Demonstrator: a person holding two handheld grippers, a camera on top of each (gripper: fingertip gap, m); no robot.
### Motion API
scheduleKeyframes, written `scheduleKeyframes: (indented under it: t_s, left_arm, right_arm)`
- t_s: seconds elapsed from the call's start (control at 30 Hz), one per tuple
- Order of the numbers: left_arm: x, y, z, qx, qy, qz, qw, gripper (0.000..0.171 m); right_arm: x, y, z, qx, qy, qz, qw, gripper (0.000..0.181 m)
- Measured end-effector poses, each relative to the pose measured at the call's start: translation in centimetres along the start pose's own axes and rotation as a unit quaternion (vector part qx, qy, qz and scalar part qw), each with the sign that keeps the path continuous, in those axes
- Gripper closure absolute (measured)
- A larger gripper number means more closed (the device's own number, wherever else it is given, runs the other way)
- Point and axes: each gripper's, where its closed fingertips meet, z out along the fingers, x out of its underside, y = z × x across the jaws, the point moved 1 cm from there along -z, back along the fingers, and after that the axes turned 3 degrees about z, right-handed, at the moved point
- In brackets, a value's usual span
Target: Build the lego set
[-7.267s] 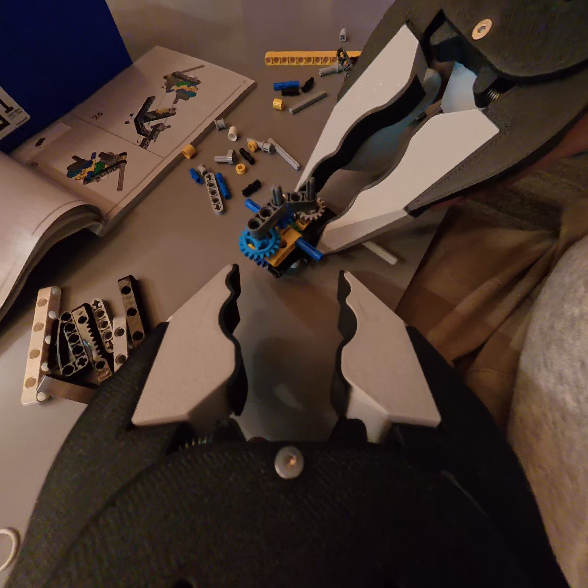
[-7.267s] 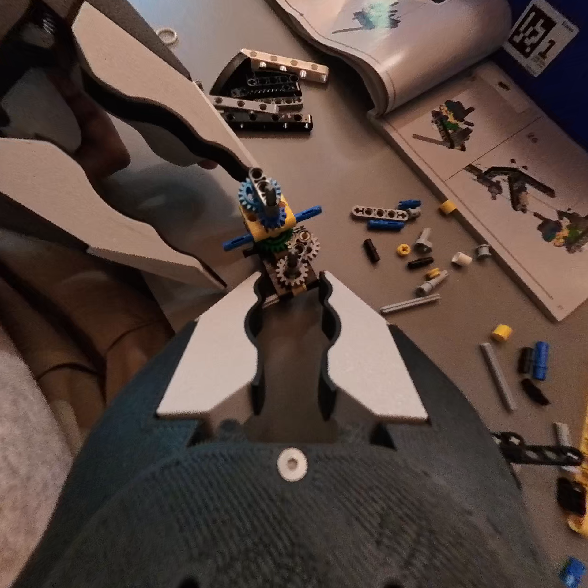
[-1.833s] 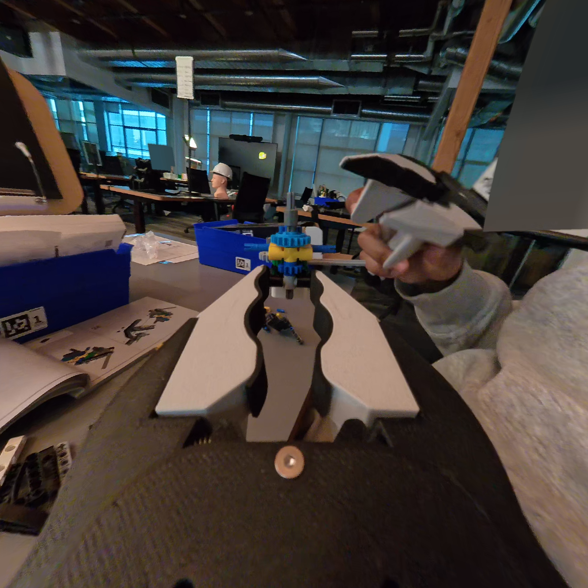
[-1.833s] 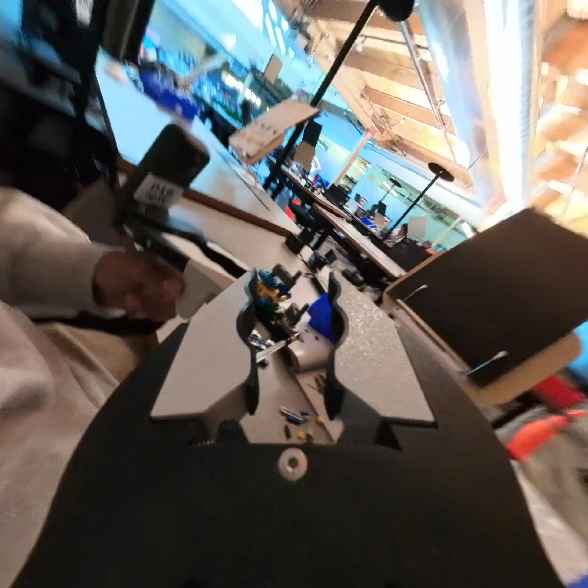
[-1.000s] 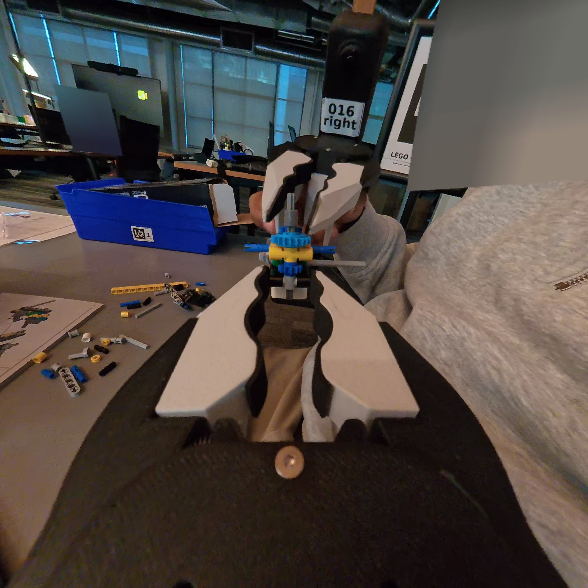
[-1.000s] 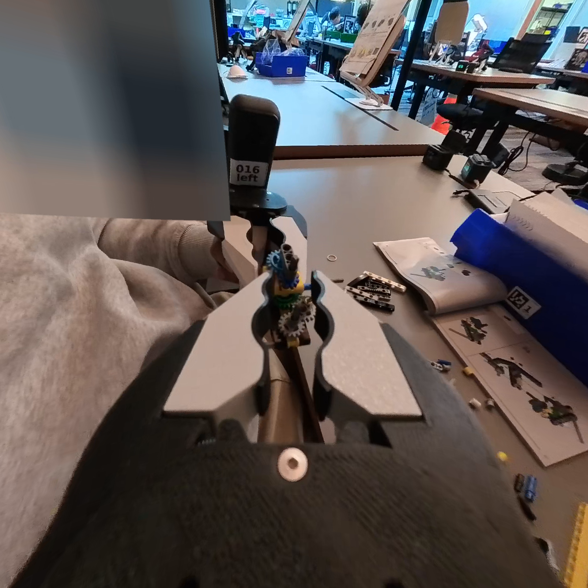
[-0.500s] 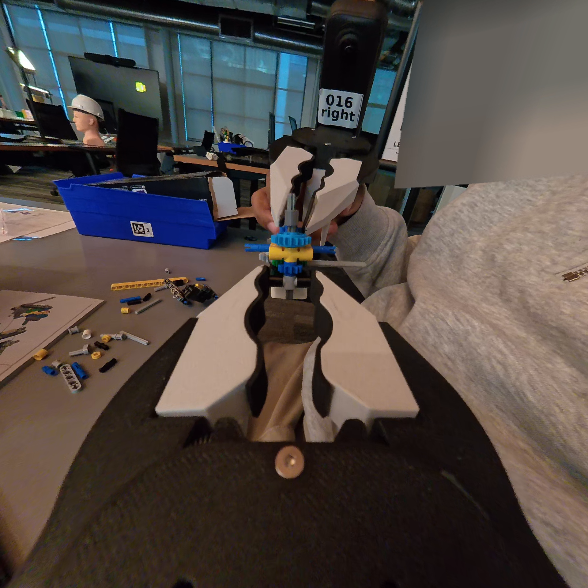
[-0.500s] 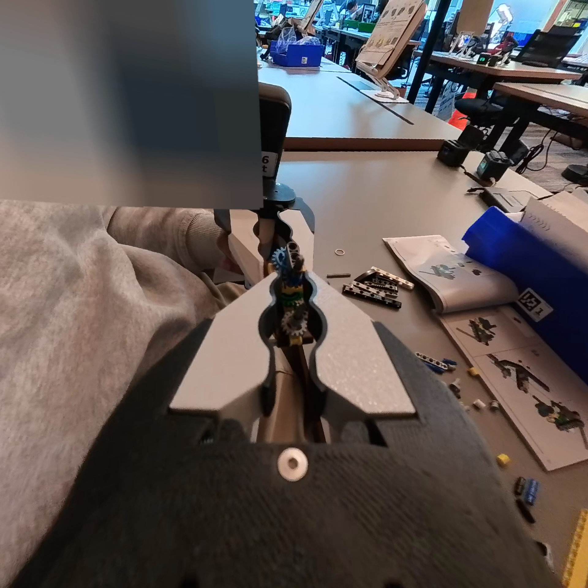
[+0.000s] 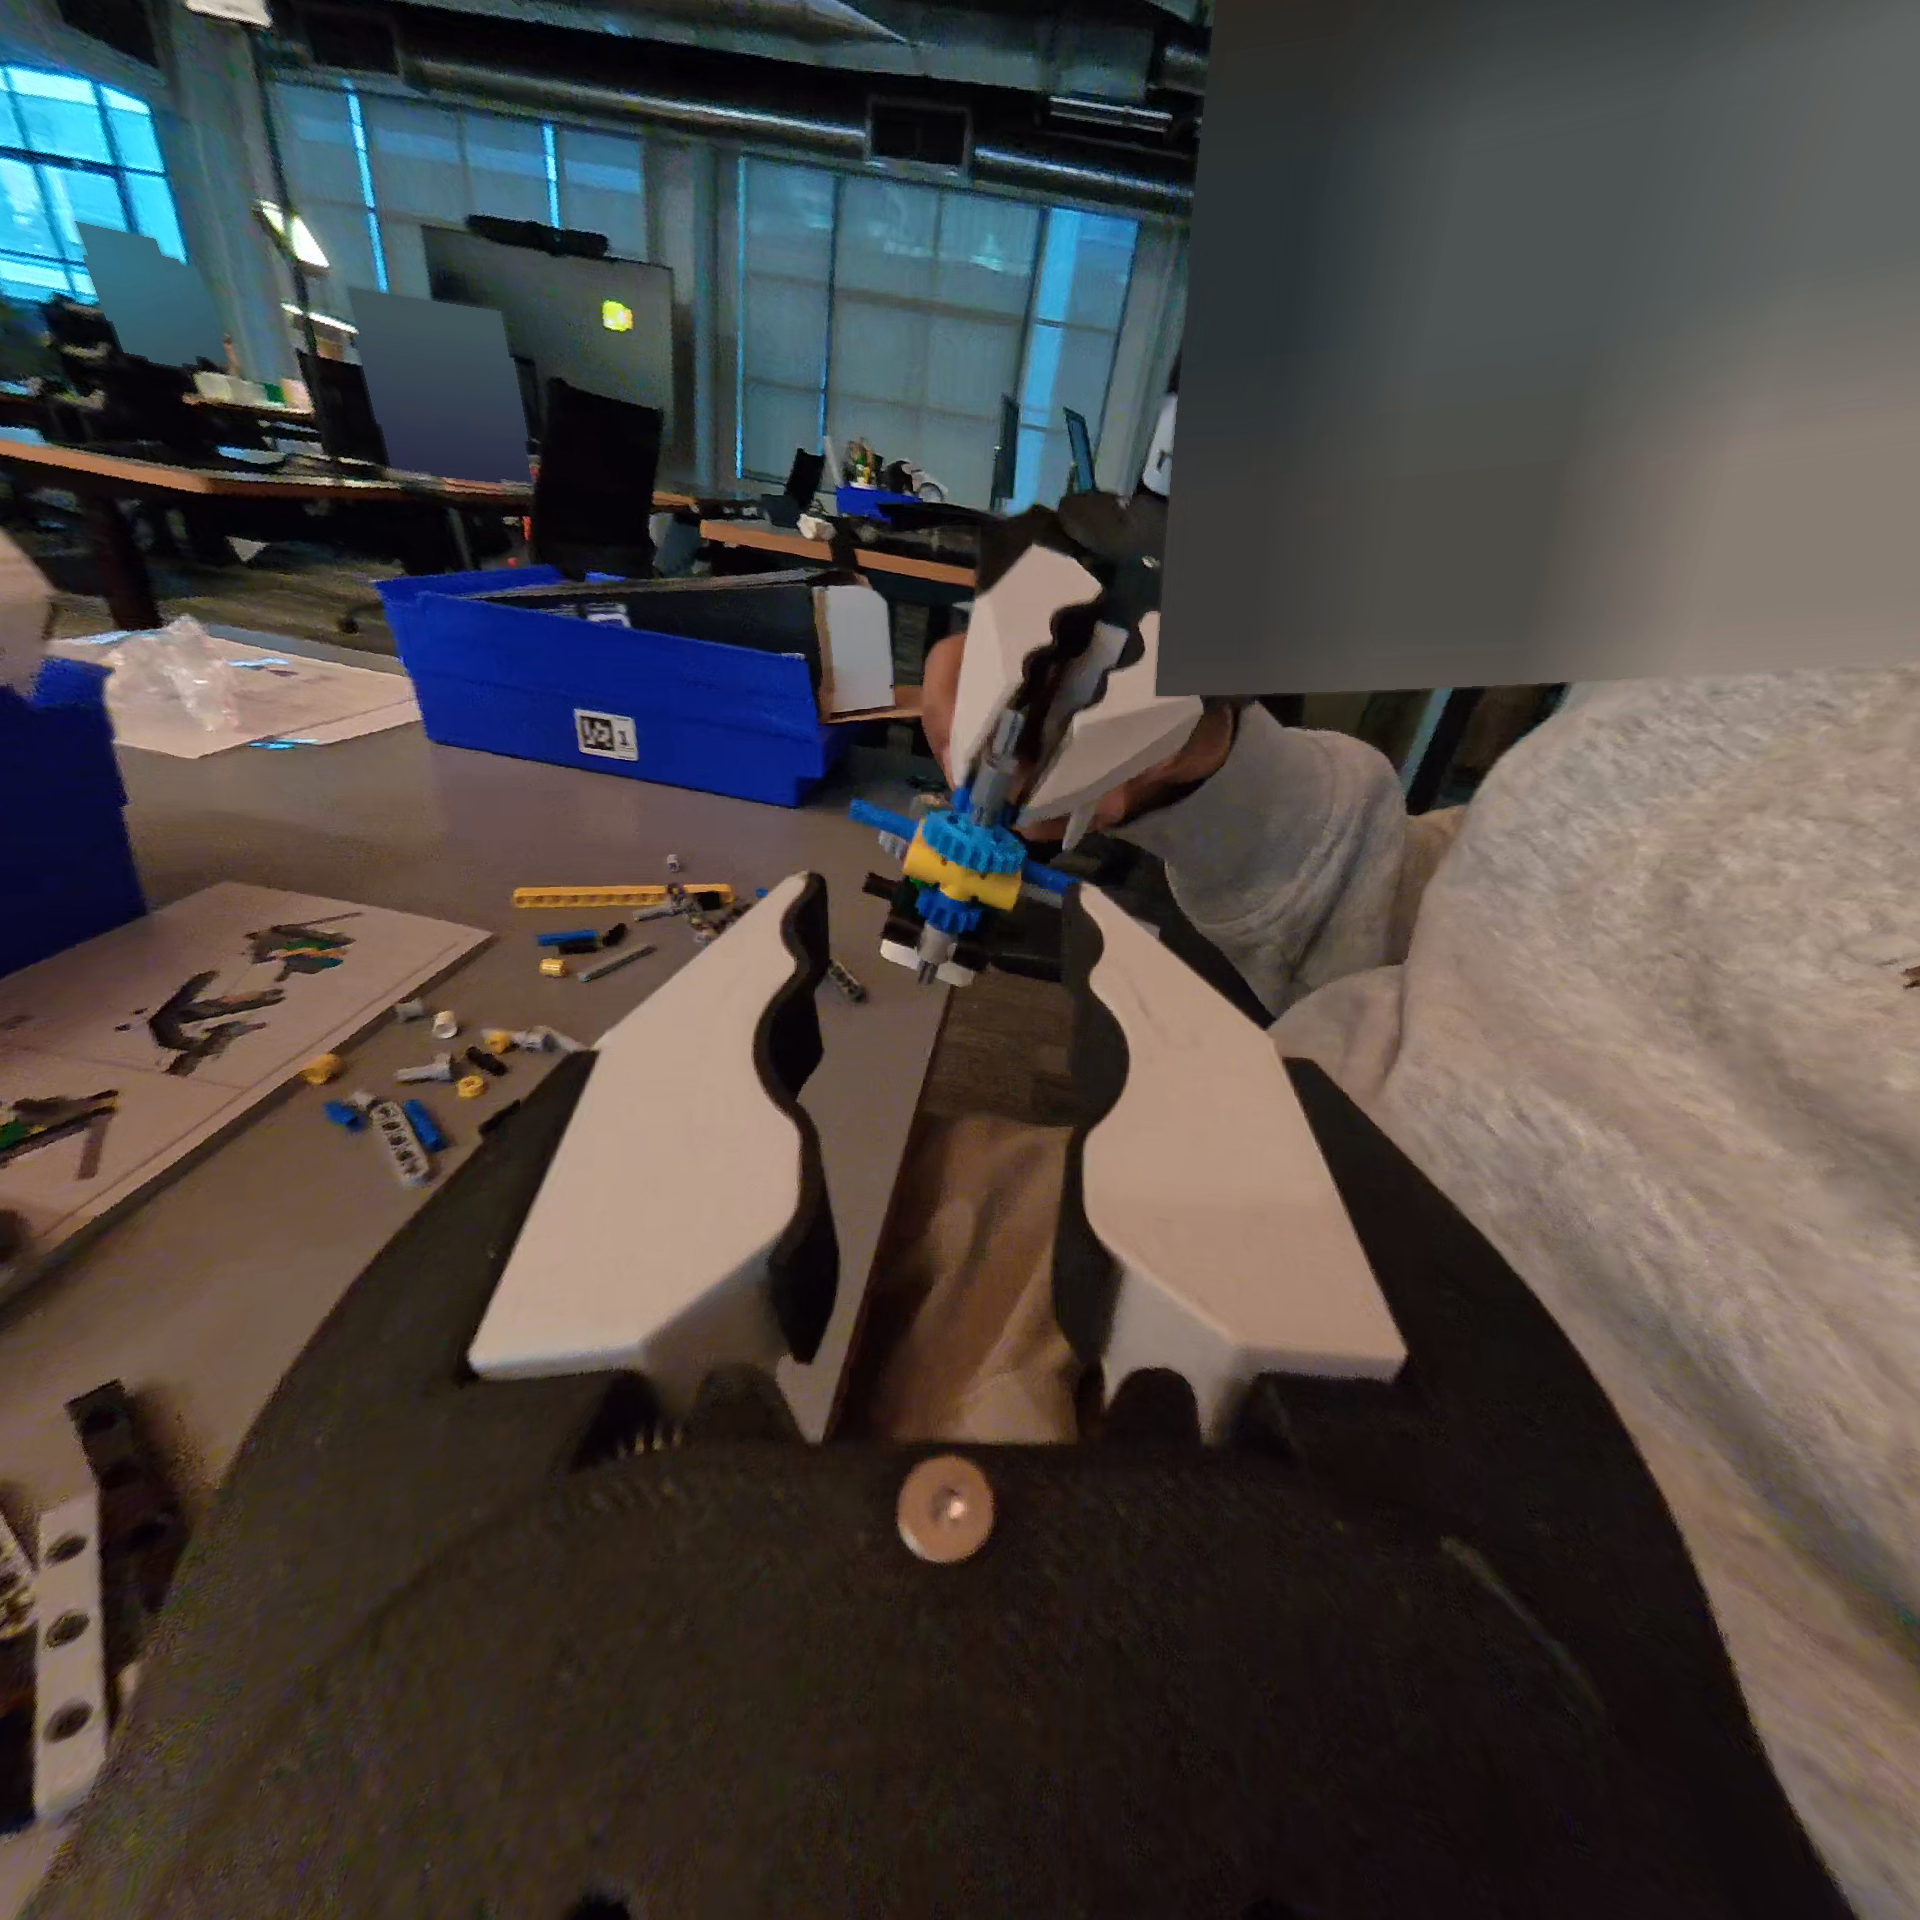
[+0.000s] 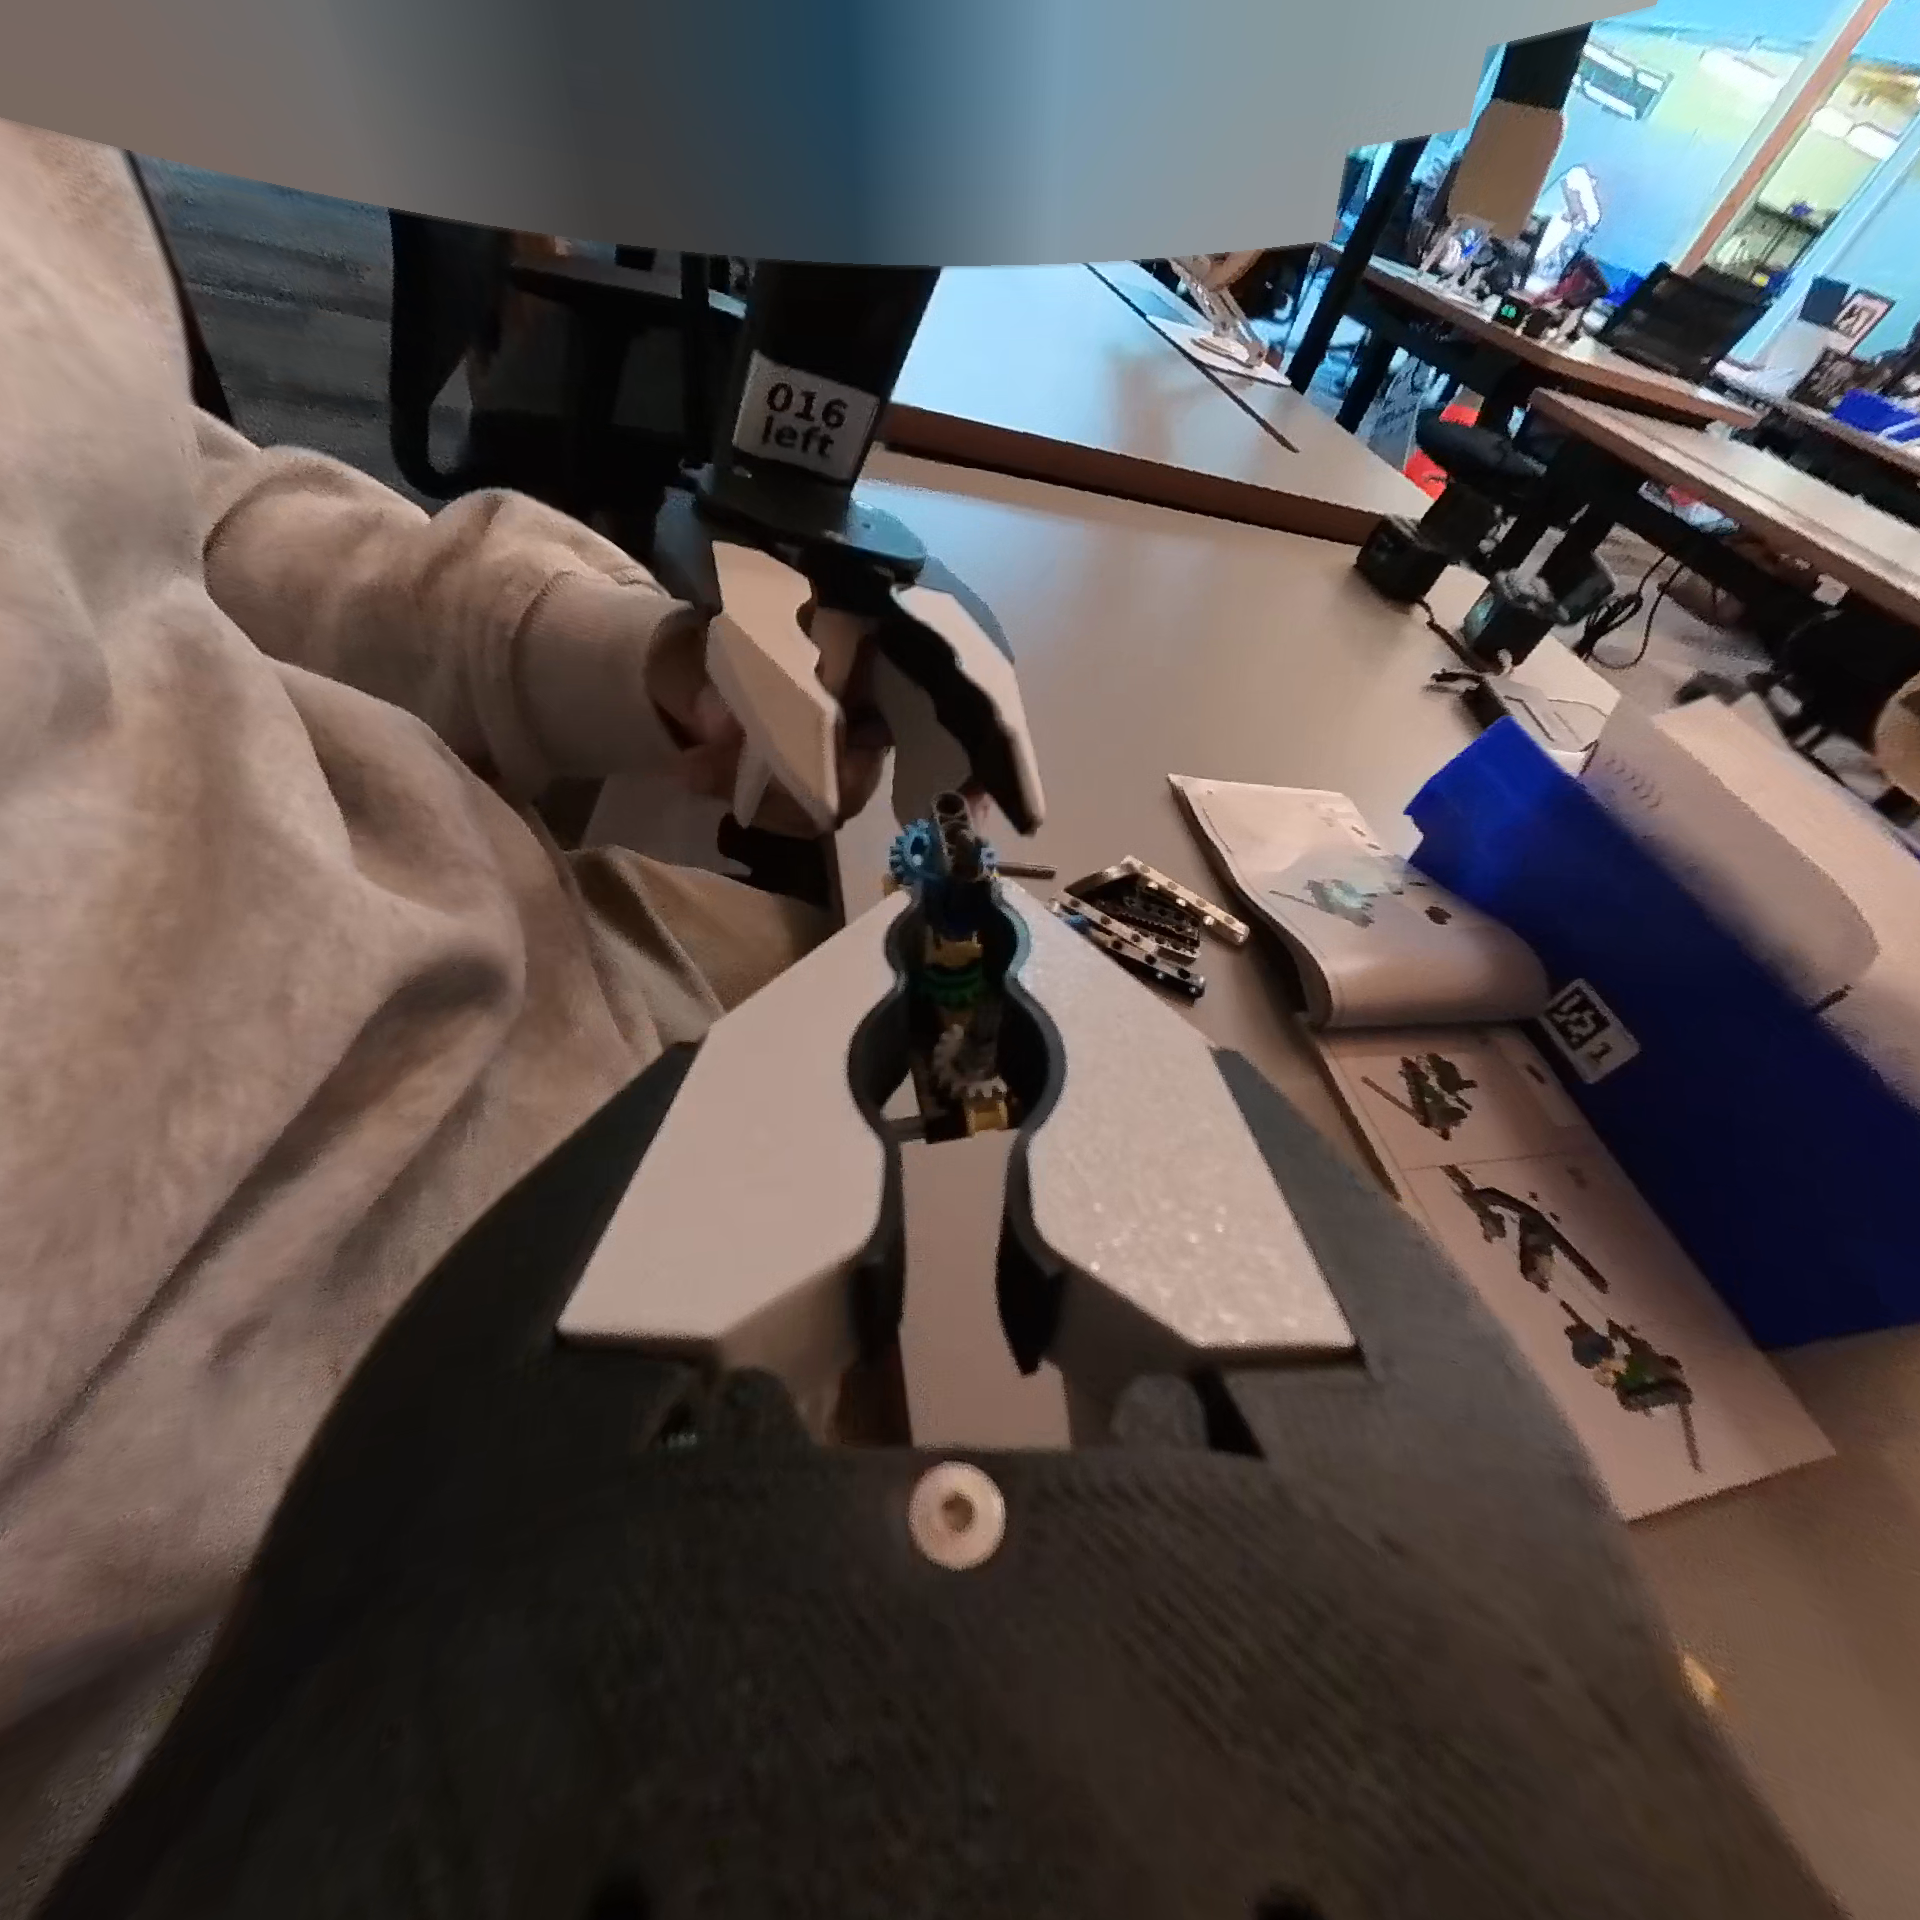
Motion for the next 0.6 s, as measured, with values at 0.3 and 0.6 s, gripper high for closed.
scheduleKeyframes:
  t_s: [0.3, 0.6]
  left_arm:
    - [0.7, 1.8, 0.3, -0.036, -0.005, -0.002, 0.999, 0.129]
    - [3.0, 3.7, 0.9, -0.050, 0.032, -0.005, 0.998, 0.141]
  right_arm:
    - [2.7, -1.2, 1.8, 0.009, -0.011, -0.064, 0.998, 0.173]
    - [3.9, -2.5, 3.4, -0.005, 0.005, -0.057, 0.998, 0.173]
